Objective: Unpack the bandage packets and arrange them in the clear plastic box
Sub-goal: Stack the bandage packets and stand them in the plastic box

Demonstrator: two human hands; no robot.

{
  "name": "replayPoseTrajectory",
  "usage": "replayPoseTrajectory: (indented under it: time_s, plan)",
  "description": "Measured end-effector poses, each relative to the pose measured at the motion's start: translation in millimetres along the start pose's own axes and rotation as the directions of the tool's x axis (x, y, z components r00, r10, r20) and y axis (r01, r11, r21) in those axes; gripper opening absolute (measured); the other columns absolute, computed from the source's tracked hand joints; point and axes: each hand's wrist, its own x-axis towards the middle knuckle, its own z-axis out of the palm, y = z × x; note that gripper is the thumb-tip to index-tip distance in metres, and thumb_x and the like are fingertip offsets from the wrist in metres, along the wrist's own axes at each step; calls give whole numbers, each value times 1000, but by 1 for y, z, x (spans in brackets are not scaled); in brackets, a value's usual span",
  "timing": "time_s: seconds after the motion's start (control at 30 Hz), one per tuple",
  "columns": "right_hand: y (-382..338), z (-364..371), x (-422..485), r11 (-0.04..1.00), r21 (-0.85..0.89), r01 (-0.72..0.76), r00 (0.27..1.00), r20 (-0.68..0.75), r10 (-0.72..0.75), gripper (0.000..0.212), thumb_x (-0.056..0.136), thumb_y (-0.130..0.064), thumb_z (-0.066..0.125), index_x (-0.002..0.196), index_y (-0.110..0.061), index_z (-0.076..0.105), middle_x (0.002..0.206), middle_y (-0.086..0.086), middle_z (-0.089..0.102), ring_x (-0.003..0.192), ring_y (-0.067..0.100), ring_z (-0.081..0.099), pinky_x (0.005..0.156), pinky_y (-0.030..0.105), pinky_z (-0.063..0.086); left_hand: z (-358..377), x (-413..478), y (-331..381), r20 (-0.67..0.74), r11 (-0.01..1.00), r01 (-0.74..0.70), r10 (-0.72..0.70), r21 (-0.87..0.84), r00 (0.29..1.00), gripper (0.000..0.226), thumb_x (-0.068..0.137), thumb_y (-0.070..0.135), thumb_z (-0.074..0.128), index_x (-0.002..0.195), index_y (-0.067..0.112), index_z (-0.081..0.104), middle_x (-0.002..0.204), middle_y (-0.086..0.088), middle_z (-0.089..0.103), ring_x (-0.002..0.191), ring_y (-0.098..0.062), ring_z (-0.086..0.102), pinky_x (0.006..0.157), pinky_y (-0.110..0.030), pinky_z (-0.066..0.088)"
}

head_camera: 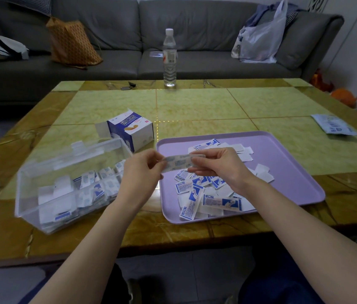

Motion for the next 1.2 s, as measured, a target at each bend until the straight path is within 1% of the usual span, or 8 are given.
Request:
replayPoseTrajectory:
  time_s: [0.2, 0.37, 0.5, 0.7, 0.8, 0.97, 1.1, 1.2]
  plan:
    - [5, 13, -2, 909, -398, 124, 991, 6, -132, 21, 84, -4, 65, 105, -3, 69, 78, 1, 71, 68, 14, 72, 61, 19, 56, -16, -5, 0, 55, 997, 16, -12, -71, 998, 19, 91, 5, 56, 76, 17, 58, 67, -8, 64, 47, -6, 60, 49, -15, 49]
    - [-5, 28, -9, 995, -99, 30, 999, 39, -26, 22, 86, -2, 61, 107, -4, 66, 76, 3, 73, 67, 14, 71, 58, 15, 54, -32, -12, 1, 122, 956, 75, -42, -282, 992, 4, 92, 17, 56, 92, 18, 60, 70, -2, 59, 59, -11, 60, 59, -24, 52]
    - [-7, 47, -15, 974, 168, -152, 978, 165, 124, 16, 87, -5, 56, 97, -9, 67, 75, -1, 73, 64, 6, 69, 54, 9, 51, -39, -21, 6, 279, 920, 75, 38, -385, 960, 30, 78, 31, 64, 107, 26, 58, 69, 17, 61, 61, 0, 51, 58, -17, 43]
    - [6, 75, -25, 906, 271, -324, 910, 352, 221, 17, 90, -7, 51, 100, -6, 65, 73, 0, 70, 58, 4, 67, 53, 9, 52, -58, -26, 10, 227, 906, 57, 44, -420, 973, 11, 82, 16, 67, 89, 24, 66, 56, 13, 58, 50, 1, 49, 51, -12, 40]
    - [7, 78, -22, 921, 253, -295, 921, 332, 204, 19, 90, -6, 51, 104, -4, 63, 72, -1, 70, 60, 4, 67, 56, 10, 53, -64, -26, 7, 226, 913, 31, 68, -406, 972, 21, 76, 30, 67, 94, 20, 64, 59, 8, 56, 50, -4, 47, 50, -16, 40]
    - [15, 69, -12, 992, -124, -26, 999, 41, 31, 15, 88, -6, 60, 101, -6, 66, 77, 4, 71, 65, 11, 70, 60, 18, 55, -66, -23, -16, 128, 982, 5, 19, -190, 992, 13, 90, 18, 58, 101, 14, 63, 76, -6, 60, 60, -9, 56, 54, -19, 47]
    - [32, 53, -9, 848, -513, 136, 961, -141, -239, 8, 86, -10, 65, 88, -15, 69, 79, 2, 71, 74, 11, 67, 69, 17, 52, -52, -30, -34, 0, 984, -122, 123, 128, 992, 17, 89, 7, 57, 90, 21, 67, 78, 2, 64, 65, -6, 59, 63, -15, 45]
    - [35, 40, -5, 716, -680, 159, 923, -155, -353, 10, 85, -14, 66, 92, -14, 72, 79, -3, 68, 74, 10, 61, 63, 9, 44, -35, -33, -33, 94, 928, -198, 177, 316, 980, 29, 93, 15, 53, 122, 17, 54, 112, 3, 54, 89, -12, 57, 83, -29, 46]
